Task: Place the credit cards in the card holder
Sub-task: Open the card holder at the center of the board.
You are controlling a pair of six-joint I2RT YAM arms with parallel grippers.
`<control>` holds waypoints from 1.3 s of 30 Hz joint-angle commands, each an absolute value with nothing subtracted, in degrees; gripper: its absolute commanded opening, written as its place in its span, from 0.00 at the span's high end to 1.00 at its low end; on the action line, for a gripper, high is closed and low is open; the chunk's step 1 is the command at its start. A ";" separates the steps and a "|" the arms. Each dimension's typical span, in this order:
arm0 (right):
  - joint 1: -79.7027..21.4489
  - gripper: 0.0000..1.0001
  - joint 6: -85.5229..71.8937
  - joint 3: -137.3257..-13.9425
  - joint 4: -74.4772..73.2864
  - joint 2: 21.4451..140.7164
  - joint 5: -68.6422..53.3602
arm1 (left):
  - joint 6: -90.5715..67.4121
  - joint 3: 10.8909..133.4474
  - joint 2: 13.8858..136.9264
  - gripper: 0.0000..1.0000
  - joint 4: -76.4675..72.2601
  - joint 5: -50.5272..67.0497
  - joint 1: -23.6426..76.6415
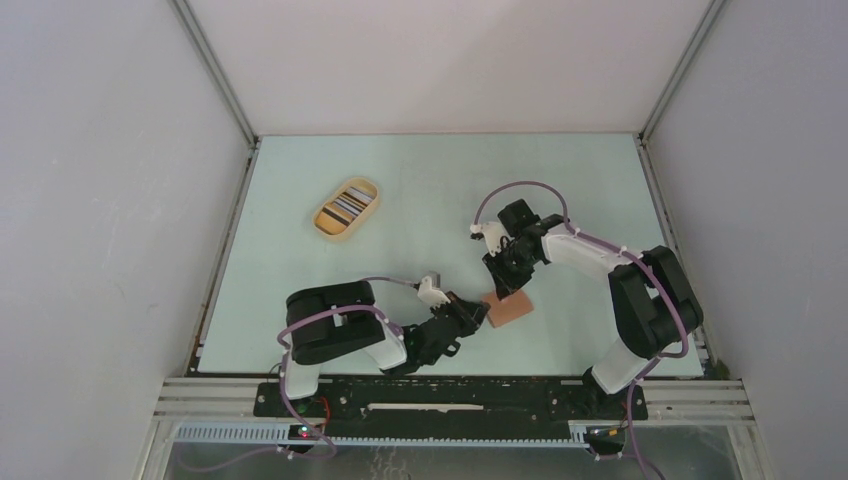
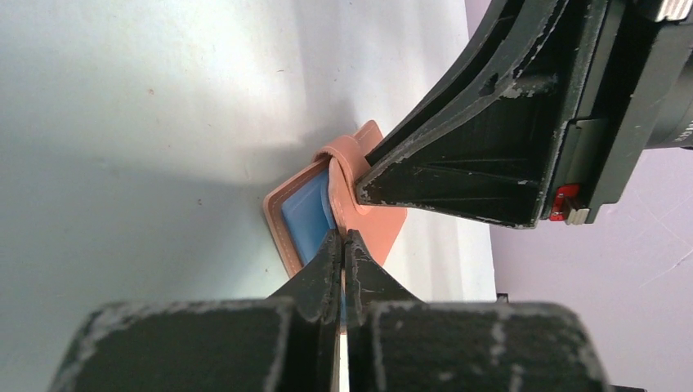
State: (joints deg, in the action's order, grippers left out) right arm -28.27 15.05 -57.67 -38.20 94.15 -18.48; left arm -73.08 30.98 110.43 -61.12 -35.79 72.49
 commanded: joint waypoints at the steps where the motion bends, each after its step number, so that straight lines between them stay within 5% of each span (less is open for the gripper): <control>1: -28.93 0.81 16.44 -59.87 -40.18 94.14 -21.07 | -72.31 32.87 111.17 1.00 -62.75 -37.96 72.77; 9: -26.93 1.00 17.31 -61.12 -42.47 92.51 -27.49 | -71.70 32.79 111.59 1.00 -62.49 -38.60 72.77; 39: -18.85 1.00 26.79 -63.97 -52.22 92.30 -48.17 | -59.59 29.49 113.12 1.00 -78.87 -35.69 72.60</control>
